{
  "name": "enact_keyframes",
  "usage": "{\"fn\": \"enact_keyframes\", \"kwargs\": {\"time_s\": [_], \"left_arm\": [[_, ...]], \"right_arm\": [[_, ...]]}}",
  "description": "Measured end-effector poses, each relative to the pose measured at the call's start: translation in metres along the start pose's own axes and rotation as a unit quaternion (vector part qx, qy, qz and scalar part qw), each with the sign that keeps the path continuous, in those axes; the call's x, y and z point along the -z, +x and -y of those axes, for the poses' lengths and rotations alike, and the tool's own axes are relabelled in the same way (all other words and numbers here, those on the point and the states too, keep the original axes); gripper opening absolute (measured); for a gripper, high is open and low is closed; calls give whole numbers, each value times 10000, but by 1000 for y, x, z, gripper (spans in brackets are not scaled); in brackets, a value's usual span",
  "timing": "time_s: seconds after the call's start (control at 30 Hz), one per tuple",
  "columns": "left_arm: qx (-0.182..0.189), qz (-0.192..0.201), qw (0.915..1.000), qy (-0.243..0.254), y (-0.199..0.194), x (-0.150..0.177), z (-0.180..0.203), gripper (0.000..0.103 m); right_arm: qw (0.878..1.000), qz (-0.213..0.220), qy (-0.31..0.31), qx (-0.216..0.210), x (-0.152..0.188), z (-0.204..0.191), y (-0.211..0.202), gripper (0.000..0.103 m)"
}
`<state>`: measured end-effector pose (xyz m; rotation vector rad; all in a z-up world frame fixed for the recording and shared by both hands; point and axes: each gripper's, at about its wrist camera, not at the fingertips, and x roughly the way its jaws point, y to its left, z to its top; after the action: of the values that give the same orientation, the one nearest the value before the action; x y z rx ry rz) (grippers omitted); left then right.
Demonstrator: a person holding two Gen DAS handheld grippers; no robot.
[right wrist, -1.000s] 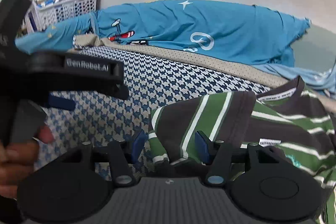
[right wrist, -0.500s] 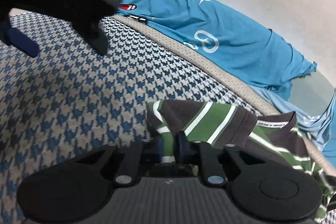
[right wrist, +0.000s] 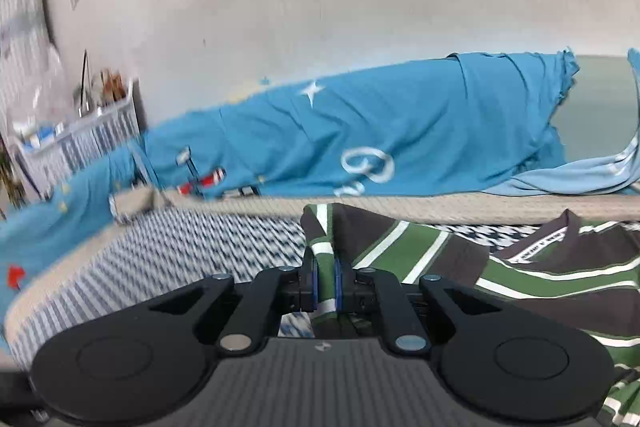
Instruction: Fold clothes
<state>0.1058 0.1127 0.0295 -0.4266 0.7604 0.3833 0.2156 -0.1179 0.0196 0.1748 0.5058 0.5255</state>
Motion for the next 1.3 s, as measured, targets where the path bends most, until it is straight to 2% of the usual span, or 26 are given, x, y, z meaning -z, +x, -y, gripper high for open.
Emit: {"fn": "enact_keyframes", "kwargs": {"time_s": [0.17,0.23,0.27,0.33,0.4,0.43,0.47,0.63,0.93,1.03,1.3], "left_arm": [[-126,45,9999,-6,1,0,-5,103],[-190,80,9998,-1,1,0,-6,103],[-221,98,9997,2,1,0,-6,103],[-232,80,9997,-15,2,1,-6,103],[-218,68,9997,-20,2,2,-5,103],[-202,78,9998,-16,1,3,-3,103],[-186,87,9998,-12,0,3,-1,103],[-107,135,9999,8,-4,6,10,103],[114,193,9997,73,-11,12,33,103],[196,167,9996,142,-9,15,44,103],[448,-29,9980,456,-3,29,72,103]], "right_arm": [[9972,162,448,-571,-5,-2,10,9],[9956,235,456,-785,-4,-8,14,11],[9962,178,373,-761,-3,-13,19,14],[9975,-3,181,-677,1,-22,27,16],[9980,-72,63,-625,4,-24,24,24],[9981,-107,4,-600,5,-25,23,32],[9982,-142,-55,-574,7,-25,22,36],[9986,-185,-197,-449,7,-22,8,37],[9999,-123,-113,25,1,11,-25,38],[9994,-160,-68,300,-2,25,-38,39],[9928,-137,703,963,-9,80,-80,43]]}}
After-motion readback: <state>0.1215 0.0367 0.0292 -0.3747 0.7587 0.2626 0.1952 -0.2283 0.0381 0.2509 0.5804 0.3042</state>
